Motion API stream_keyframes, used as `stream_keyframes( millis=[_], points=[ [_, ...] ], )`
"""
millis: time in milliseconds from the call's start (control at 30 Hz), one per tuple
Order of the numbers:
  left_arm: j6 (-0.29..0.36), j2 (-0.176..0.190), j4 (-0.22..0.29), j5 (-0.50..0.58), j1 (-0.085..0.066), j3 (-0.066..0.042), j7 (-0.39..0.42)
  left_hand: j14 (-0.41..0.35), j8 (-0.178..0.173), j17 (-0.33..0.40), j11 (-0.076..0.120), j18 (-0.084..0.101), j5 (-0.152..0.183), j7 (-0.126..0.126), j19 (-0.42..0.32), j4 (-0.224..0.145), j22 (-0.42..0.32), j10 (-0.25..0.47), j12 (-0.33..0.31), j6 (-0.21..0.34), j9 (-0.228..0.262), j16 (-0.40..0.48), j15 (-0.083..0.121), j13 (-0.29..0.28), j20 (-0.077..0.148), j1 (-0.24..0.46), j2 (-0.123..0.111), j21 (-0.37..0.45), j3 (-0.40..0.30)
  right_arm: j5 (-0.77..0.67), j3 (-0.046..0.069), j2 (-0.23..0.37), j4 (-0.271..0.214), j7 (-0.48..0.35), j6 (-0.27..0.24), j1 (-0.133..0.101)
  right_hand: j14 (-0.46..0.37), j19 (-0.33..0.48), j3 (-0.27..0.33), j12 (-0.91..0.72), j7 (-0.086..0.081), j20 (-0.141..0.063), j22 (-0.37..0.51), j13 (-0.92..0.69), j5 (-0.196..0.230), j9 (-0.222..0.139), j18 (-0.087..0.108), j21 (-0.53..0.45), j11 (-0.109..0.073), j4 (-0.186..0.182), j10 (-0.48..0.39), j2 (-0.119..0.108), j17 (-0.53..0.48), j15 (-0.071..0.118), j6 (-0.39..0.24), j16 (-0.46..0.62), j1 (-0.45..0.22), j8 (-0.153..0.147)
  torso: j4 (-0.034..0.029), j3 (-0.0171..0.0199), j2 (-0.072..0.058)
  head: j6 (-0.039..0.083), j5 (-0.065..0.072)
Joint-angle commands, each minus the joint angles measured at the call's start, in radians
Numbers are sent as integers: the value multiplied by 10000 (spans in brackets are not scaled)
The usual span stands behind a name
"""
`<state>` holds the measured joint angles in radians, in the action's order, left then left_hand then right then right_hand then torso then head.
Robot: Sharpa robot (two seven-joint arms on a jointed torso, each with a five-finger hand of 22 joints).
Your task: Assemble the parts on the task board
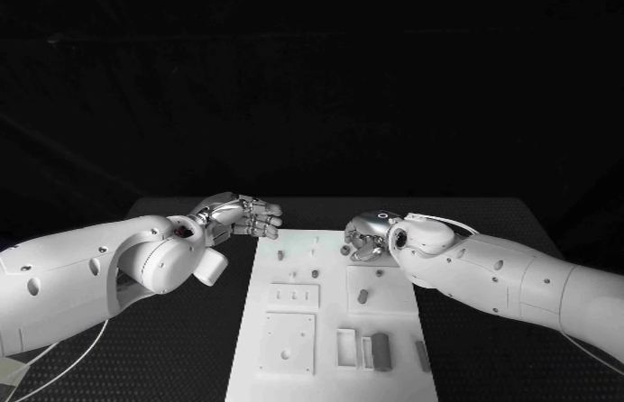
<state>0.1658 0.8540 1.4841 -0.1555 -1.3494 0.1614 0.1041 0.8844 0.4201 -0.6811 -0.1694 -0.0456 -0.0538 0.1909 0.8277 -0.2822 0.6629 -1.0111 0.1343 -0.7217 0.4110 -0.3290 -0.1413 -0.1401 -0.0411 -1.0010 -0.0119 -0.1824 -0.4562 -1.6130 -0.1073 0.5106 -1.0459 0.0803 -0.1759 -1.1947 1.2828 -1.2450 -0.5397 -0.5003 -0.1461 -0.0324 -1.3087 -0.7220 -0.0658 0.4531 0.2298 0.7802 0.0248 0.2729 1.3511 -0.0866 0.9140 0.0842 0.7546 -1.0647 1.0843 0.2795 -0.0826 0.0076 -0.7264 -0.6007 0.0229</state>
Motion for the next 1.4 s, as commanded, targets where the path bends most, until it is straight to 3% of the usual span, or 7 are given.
stream_keyframes(
  millis=[33,500,933,1400],
  points=[
    [-196,-41,-10,-117,-21,-11,103,-10,-69,-13,-31,176,-31,88,-3,18,-14,-66,-49,-79,-3,37,8,-9,2,26,-82,41,54,-165,3,-35,7,116,30,-1,51,13,-73,-42,19,-82,-252,-35,26,-13,320,77,16,-14,26,-1,18,0,-76,-57,-86,-49,-14,-22,-75,5,19],
    [-155,-40,18,-117,-28,-15,72,-10,-86,-18,-36,181,-30,101,-2,31,-19,-65,-77,-71,-8,59,2,-6,0,43,-71,56,55,-163,3,-223,265,162,-50,27,22,79,-135,-66,58,-107,-243,-223,25,-1,320,243,-19,-118,-4,137,76,32,152,-146,-218,32,-79,-18,-215,-24,41],
    [-163,-100,-16,-117,-28,-17,74,-4,-99,-24,-40,182,-31,118,2,39,-21,-68,-97,-65,-11,73,-1,-5,-1,56,-68,66,56,-139,3,-315,356,105,125,31,50,104,-186,-142,190,-152,-251,-453,27,79,320,508,-145,-140,69,539,179,150,710,-336,-312,273,-78,-27,-324,-7,55],
    [-193,-135,-64,-116,-28,-16,66,0,-105,-29,-39,183,-31,122,5,44,-23,-75,-109,-66,-11,84,-1,-6,-1,64,-63,74,56,-313,3,-329,427,201,205,42,100,117,-212,-338,328,-231,-251,-798,24,141,320,991,-278,-25,204,835,378,275,1185,-726,-412,426,-64,-17,-345,-13,63]
  ],
)
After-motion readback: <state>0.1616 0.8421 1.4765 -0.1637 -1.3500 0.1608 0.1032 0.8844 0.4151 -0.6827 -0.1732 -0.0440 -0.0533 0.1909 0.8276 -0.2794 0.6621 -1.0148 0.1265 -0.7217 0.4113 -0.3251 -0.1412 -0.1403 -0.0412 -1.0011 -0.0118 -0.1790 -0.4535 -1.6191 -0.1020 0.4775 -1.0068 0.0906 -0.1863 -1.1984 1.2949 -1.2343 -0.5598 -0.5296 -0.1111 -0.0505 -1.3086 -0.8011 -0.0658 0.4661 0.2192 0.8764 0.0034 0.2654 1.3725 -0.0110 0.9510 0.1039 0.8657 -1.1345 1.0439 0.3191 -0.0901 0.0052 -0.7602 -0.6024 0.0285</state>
